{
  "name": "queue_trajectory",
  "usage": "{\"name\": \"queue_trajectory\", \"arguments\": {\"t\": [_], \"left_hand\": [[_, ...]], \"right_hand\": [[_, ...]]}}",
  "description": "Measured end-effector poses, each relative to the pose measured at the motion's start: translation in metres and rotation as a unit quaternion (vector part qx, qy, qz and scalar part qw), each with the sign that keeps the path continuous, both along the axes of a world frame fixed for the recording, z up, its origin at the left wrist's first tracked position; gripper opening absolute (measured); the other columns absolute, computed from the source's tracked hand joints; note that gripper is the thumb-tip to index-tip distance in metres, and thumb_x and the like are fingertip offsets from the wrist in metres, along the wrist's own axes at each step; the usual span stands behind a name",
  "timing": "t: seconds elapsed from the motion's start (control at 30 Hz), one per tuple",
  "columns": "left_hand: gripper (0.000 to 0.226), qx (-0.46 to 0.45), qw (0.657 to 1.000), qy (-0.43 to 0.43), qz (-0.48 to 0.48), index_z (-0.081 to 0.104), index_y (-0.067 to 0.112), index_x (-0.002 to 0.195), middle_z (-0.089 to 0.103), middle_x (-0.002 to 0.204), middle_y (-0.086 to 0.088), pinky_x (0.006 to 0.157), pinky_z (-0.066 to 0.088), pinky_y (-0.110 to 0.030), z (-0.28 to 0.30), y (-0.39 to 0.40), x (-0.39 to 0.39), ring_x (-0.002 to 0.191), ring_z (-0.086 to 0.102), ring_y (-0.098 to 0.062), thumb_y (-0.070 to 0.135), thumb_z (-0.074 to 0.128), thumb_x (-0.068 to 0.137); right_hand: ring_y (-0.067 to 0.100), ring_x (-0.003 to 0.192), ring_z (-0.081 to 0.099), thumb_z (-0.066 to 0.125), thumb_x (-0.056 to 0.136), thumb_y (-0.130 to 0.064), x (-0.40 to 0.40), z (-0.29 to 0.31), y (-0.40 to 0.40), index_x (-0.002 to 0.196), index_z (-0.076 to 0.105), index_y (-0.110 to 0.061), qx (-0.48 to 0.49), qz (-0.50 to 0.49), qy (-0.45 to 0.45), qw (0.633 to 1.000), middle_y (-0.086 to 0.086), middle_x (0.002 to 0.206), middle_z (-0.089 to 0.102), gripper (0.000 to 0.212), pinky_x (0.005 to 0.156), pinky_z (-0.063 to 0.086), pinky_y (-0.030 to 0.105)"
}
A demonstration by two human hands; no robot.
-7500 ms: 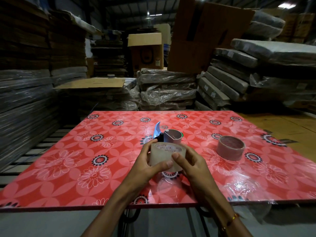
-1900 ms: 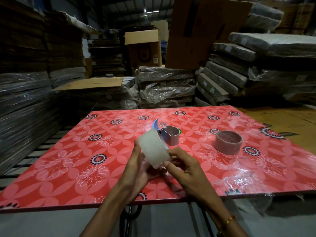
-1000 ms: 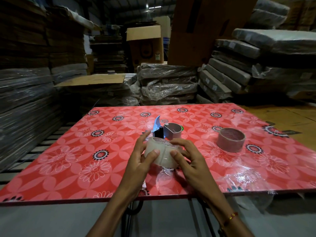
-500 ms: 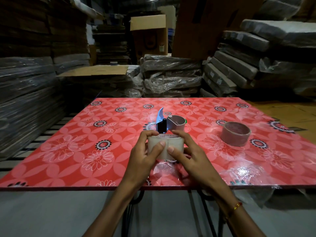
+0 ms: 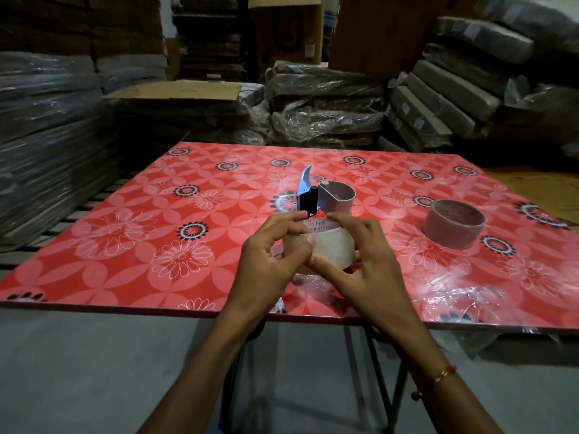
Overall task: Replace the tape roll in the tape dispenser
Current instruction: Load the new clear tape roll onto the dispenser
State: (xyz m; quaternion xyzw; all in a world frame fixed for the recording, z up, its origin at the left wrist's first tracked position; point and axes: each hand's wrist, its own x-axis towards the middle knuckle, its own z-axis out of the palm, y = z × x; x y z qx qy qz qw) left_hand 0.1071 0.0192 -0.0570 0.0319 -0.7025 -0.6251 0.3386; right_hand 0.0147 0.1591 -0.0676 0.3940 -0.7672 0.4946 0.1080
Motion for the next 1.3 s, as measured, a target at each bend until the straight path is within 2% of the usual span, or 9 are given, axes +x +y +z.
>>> {"name": "queue_trajectory", "arguments": {"t": [0.1, 0.27, 0.43, 0.5, 0.63, 0.73, 0.87, 0.97, 1.3], "left_hand": [[0.019, -0.039, 0.999, 0.005, 0.018, 0.074, 0.021, 0.092, 0.066, 0.124, 0.01, 0.081, 0.058, -0.055, -0.0014, -0.0001, -0.0002, 0.118, 0.061, -0.017, 0.026, 0.06, 0.08], [0.029, -0.052, 0.998, -0.001, 0.025, 0.074, 0.011, 0.104, 0.067, 0.124, 0.009, 0.079, 0.058, -0.056, -0.0025, 0.0006, -0.0003, 0.12, 0.059, -0.007, 0.011, 0.052, 0.084], [0.028, -0.049, 0.998, 0.006, 0.033, 0.071, 0.015, 0.095, 0.069, 0.118, 0.009, 0.073, 0.059, -0.056, -0.0047, 0.0008, -0.003, 0.111, 0.065, -0.014, 0.028, 0.055, 0.075], [0.032, -0.056, 0.997, 0.008, 0.047, 0.072, 0.015, 0.095, 0.07, 0.118, 0.008, 0.079, 0.06, -0.049, -0.0055, 0.001, -0.0039, 0.113, 0.064, -0.009, 0.029, 0.053, 0.074], [0.039, -0.088, 0.994, 0.013, 0.067, 0.075, 0.014, 0.1, 0.07, 0.122, 0.006, 0.092, 0.049, -0.016, -0.0061, -0.0003, -0.0046, 0.12, 0.058, 0.002, 0.03, 0.048, 0.077], [0.036, -0.068, 0.995, 0.019, 0.065, 0.076, 0.014, 0.098, 0.071, 0.121, 0.005, 0.092, 0.043, -0.007, -0.0054, -0.0017, -0.003, 0.122, 0.057, 0.002, 0.027, 0.046, 0.082], [0.029, -0.088, 0.995, 0.001, 0.052, 0.076, 0.014, 0.104, 0.068, 0.126, 0.008, 0.092, 0.048, -0.015, -0.005, -0.0021, -0.0007, 0.123, 0.052, 0.009, 0.013, 0.053, 0.086], [0.032, -0.114, 0.992, 0.004, 0.057, 0.075, 0.014, 0.106, 0.067, 0.127, 0.008, 0.094, 0.043, -0.009, -0.0041, -0.0018, -0.0014, 0.122, 0.051, 0.013, 0.025, 0.057, 0.082], [0.042, -0.14, 0.988, 0.009, 0.069, 0.072, 0.017, 0.117, 0.063, 0.134, 0.007, 0.106, 0.047, -0.032, -0.0063, -0.0024, -0.003, 0.13, 0.047, 0.008, 0.028, 0.049, 0.084]], "right_hand": [[0.005, 0.101, 0.06, 0.068, 0.072, -0.069, -0.0007, -0.0005, -0.0002, 0.131, 0.053, -0.045, 0.004, -0.005, 0.013, 1.0, -0.008, 0.116, 0.05, 0.066, 0.075, 0.059, 0.037], [0.005, 0.103, 0.061, 0.068, 0.073, -0.068, -0.0011, -0.0013, -0.0013, 0.128, 0.054, -0.045, -0.002, -0.004, 0.006, 1.0, -0.009, 0.116, 0.051, 0.061, 0.077, 0.059, 0.038], [0.005, 0.104, 0.06, 0.066, 0.073, -0.067, -0.0012, -0.0013, -0.0006, 0.131, 0.053, -0.042, 0.009, 0.001, 0.012, 1.0, -0.008, 0.117, 0.049, 0.065, 0.076, 0.059, 0.038], [0.007, 0.104, 0.06, 0.067, 0.072, -0.068, -0.0006, -0.0009, -0.0009, 0.132, 0.053, -0.042, 0.009, 0.005, 0.009, 1.0, -0.008, 0.118, 0.048, 0.067, 0.076, 0.06, 0.039], [0.01, 0.107, 0.06, 0.067, 0.07, -0.071, -0.0015, -0.0001, -0.0008, 0.132, 0.052, -0.046, 0.013, 0.016, -0.003, 1.0, -0.007, 0.119, 0.047, 0.069, 0.078, 0.06, 0.04], [0.008, 0.109, 0.059, 0.067, 0.07, -0.07, -0.0031, 0.0003, 0.0006, 0.134, 0.049, -0.049, 0.019, 0.035, -0.015, 0.999, -0.007, 0.121, 0.046, 0.07, 0.081, 0.06, 0.037], [0.004, 0.109, 0.058, 0.067, 0.072, -0.068, -0.0035, -0.0003, 0.0001, 0.136, 0.05, -0.046, 0.009, 0.041, -0.016, 0.999, -0.006, 0.12, 0.048, 0.07, 0.082, 0.059, 0.03], [0.003, 0.11, 0.057, 0.067, 0.074, -0.068, -0.0039, -0.0005, 0.0006, 0.138, 0.049, -0.045, 0.014, 0.043, -0.017, 0.999, -0.006, 0.121, 0.047, 0.07, 0.082, 0.058, 0.025], [0.005, 0.11, 0.058, 0.066, 0.075, -0.068, -0.0038, -0.0016, 0.0007, 0.138, 0.049, -0.043, 0.006, 0.032, -0.015, 0.999, -0.007, 0.12, 0.049, 0.07, 0.084, 0.058, 0.032]]}}
